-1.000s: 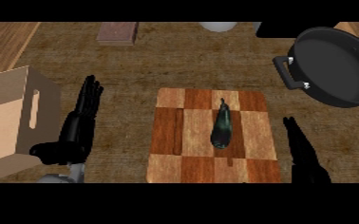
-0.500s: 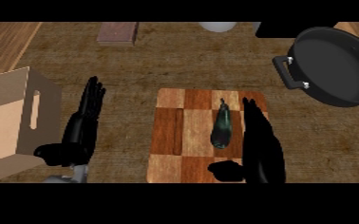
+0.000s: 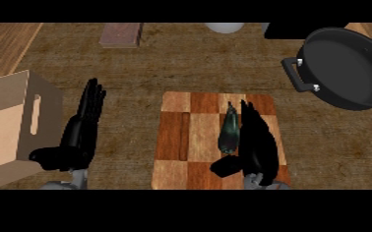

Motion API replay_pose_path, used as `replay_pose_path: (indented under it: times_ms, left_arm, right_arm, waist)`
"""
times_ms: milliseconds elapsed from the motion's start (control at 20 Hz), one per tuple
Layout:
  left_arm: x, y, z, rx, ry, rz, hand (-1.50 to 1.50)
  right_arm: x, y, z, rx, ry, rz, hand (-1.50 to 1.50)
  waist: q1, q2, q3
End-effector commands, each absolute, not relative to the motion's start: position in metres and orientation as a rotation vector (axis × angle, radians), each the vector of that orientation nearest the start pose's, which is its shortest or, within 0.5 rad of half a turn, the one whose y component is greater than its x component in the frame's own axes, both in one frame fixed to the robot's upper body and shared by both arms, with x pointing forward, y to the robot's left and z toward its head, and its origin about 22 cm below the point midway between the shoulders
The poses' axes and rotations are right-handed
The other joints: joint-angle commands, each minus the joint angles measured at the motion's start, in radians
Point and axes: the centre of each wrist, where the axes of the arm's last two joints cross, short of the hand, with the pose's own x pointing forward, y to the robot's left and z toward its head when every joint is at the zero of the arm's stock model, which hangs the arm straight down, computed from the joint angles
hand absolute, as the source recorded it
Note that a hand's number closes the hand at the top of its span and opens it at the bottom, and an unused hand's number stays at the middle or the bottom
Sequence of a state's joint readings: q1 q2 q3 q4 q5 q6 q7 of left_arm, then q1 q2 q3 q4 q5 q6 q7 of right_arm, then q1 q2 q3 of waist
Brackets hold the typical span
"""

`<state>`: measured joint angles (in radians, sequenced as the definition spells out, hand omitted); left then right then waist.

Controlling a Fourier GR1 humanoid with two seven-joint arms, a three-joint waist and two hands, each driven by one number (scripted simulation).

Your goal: Pick the eggplant from the cutting board and place it in the pot

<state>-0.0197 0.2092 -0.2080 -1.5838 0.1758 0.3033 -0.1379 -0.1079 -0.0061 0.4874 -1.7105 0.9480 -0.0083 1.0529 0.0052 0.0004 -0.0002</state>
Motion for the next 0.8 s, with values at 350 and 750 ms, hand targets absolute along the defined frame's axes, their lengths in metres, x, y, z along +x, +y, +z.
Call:
replay_pose_path:
  times_ms: [350, 750]
  left_arm:
    - [0.249, 0.212, 0.004, 0.125, -1.709, 0.048, 0.0]
    - [0.245, 0.22, -0.006, 0.112, -1.687, 0.038, 0.0]
  right_arm:
    - [0.231, -0.097, 0.025, -0.834, -0.873, 0.585, -1.5]
    - [0.241, -0.095, 0.005, -0.814, -0.856, 0.577, -1.5]
  waist:
    - [-0.004, -0.001, 0.0]
    - [-0.003, 0.0, 0.0]
